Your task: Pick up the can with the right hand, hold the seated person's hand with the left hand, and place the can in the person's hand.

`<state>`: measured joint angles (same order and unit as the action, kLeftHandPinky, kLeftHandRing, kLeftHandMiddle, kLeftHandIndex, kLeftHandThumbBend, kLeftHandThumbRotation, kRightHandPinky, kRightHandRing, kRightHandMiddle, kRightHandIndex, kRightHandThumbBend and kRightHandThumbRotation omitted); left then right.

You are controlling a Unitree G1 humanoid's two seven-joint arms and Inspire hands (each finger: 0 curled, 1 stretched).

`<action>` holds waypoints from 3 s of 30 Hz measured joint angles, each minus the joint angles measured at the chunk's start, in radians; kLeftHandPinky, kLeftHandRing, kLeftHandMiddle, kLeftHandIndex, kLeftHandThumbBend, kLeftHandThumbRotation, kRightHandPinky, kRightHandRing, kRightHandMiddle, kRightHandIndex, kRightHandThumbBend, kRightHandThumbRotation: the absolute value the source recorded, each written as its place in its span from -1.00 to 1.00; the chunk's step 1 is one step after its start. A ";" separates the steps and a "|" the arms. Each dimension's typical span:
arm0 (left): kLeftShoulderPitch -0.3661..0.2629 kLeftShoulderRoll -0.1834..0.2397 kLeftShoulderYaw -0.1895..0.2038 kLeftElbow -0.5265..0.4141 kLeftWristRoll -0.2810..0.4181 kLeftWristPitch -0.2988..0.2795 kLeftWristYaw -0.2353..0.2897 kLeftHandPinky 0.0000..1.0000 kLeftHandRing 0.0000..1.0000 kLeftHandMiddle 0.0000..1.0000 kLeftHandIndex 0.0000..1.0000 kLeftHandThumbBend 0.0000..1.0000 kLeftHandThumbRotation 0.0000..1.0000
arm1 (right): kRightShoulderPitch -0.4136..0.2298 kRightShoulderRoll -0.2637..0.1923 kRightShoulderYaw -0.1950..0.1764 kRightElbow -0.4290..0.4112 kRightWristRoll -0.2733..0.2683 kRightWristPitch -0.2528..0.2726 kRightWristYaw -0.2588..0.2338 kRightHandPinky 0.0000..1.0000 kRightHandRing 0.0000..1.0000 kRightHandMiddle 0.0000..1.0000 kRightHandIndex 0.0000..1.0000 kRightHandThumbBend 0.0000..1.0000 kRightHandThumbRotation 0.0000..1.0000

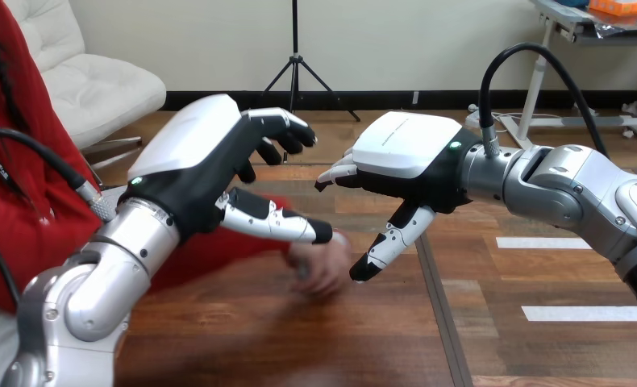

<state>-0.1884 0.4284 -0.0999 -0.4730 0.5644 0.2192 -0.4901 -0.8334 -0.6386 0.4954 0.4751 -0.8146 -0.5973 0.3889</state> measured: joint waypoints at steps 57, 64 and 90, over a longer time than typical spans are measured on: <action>0.217 -0.145 0.086 0.094 -0.438 -0.321 0.227 -0.07 0.21 0.32 0.32 0.02 1.00 | 0.277 0.007 -0.278 -0.150 0.409 0.141 -0.092 0.26 0.50 0.58 0.64 1.00 1.00; 0.282 -0.179 0.086 0.148 -0.482 -0.411 0.251 -0.01 0.25 0.33 0.29 -0.05 1.00 | 0.433 0.061 -0.366 -0.219 0.586 0.152 -0.133 0.29 0.49 0.57 0.63 1.00 1.00; 0.571 -0.271 0.011 0.182 -0.602 -0.569 0.221 0.21 0.42 0.45 0.39 -0.36 1.00 | 0.997 0.383 -0.401 -0.299 0.942 0.034 -0.127 0.36 0.49 0.56 0.62 0.83 1.00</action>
<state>0.3827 0.1577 -0.0888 -0.2909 -0.0375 -0.3501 -0.2687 0.1639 -0.2559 0.0945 0.1757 0.1276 -0.5632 0.2620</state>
